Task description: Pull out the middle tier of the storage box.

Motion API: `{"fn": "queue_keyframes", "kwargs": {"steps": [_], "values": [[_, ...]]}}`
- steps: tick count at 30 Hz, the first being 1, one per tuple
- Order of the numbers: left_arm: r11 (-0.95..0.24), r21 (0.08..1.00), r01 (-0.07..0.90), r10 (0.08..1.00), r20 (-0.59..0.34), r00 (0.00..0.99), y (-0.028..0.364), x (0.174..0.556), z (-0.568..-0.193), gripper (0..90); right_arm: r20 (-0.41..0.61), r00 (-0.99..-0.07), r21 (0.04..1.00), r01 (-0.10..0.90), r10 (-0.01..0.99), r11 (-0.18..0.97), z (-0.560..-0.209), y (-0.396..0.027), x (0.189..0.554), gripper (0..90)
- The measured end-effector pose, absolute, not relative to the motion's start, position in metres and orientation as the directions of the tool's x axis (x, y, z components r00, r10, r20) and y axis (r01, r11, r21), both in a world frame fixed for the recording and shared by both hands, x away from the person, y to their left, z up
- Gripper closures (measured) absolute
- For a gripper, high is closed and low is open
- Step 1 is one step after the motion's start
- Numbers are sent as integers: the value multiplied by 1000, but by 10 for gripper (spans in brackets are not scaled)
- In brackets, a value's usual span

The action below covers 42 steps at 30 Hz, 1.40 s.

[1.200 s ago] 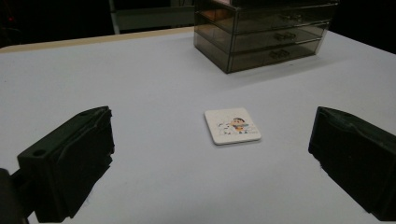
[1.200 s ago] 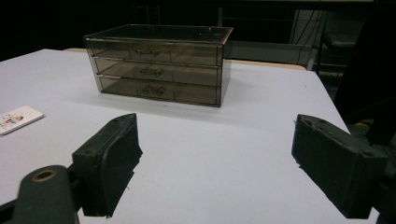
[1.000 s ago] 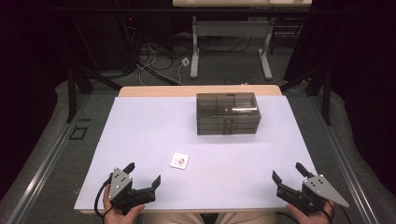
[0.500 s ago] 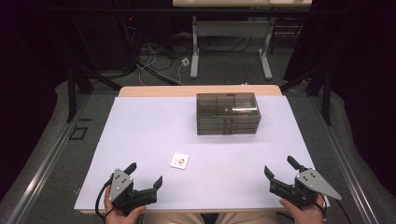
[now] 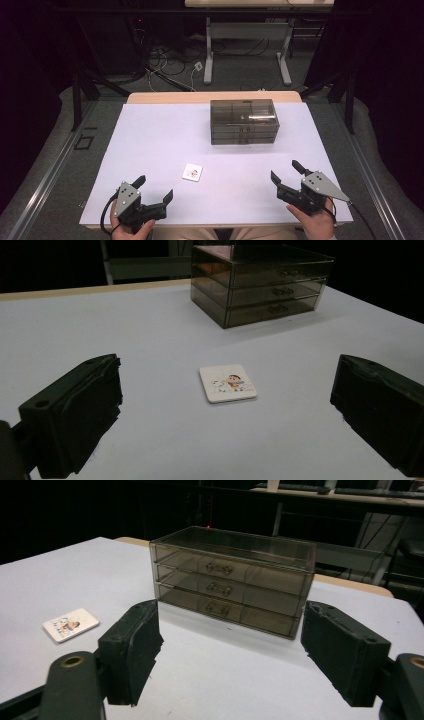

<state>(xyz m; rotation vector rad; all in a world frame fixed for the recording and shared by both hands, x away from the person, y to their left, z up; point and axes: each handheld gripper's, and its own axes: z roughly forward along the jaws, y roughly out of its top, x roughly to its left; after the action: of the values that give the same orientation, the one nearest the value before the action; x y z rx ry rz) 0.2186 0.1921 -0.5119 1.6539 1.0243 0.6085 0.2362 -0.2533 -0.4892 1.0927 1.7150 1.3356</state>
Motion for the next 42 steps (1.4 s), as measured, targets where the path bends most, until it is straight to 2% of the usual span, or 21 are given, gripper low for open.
{"fn": "queue_keyframes", "kwargs": {"steps": [10,24,31,42], "values": [[-105,943,316,860,-74,505,194,217,-513,7,-25,-432,971,205,902,125,-482,-235,250,290],[-112,942,315,858,-68,509,196,216,-512,6,26,-465,957,267,885,112,-476,-211,278,391],[-115,941,319,857,-68,510,195,216,-513,7,71,-456,946,312,887,84,-474,-206,288,398],[-122,943,310,855,-58,515,195,216,-513,7,55,-449,955,284,892,84,-463,-200,301,385]]}}
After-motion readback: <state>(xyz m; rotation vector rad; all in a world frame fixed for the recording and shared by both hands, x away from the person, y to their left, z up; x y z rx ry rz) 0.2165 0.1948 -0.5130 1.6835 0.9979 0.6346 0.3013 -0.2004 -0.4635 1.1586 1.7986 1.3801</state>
